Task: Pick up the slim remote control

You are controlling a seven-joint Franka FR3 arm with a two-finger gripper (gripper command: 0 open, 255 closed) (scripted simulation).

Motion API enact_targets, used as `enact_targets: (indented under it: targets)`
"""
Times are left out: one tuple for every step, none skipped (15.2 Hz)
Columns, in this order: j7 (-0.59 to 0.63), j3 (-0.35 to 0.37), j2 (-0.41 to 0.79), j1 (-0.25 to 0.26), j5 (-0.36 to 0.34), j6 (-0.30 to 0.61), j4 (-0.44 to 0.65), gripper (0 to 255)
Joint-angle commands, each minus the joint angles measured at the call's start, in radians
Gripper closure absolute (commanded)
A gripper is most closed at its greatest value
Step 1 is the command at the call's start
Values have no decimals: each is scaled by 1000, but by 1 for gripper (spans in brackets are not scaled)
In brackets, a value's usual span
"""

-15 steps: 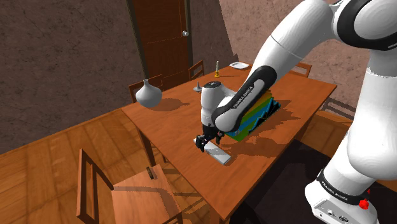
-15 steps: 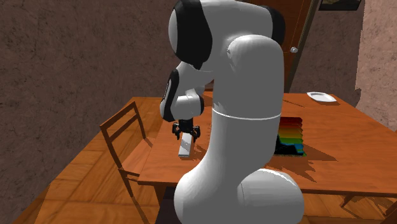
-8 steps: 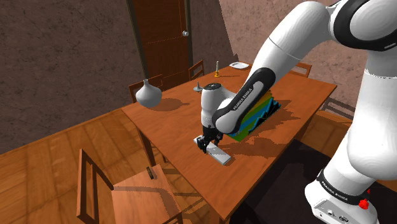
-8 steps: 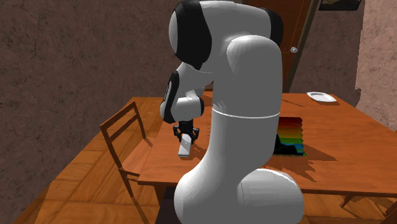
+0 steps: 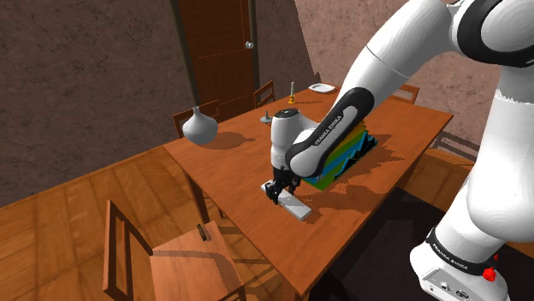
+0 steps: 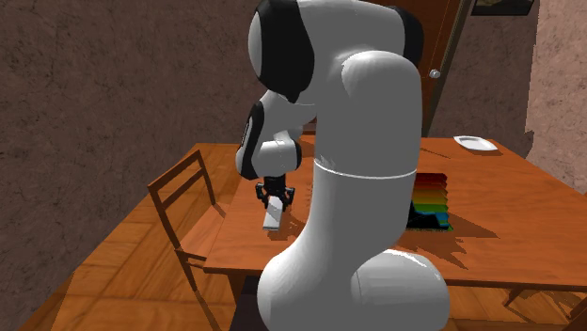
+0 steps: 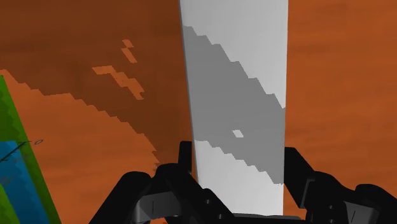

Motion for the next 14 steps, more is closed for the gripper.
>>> enact_targets:
  targets:
    - [-10, 5, -23, -5, 13, -28, 6, 255]
    - [-15, 8, -36, -6, 20, -41, 6, 255]
    - [-20, 11, -49, -8, 27, -54, 7, 255]
    - [-24, 13, -61, -9, 33, -67, 8, 255]
    - [-28, 15, -74, -10, 39, -80, 9, 255]
    - [-33, 17, -86, -12, 46, -93, 10, 255]
    - [-37, 18, -98, -12, 52, -106, 12, 255]
    - [-40, 19, -110, -13, 57, -120, 14, 255]
    - [-44, 21, -122, -14, 63, -133, 16, 255]
    - [-48, 22, -133, -15, 68, -147, 19, 255]
    - [-51, 22, -144, -15, 73, -160, 21, 255]
    - [-55, 23, -156, -15, 78, -174, 24, 255]
    - [-55, 23, -157, -15, 79, -176, 25, 255]
    - [-55, 23, -157, -15, 79, -176, 25, 255]
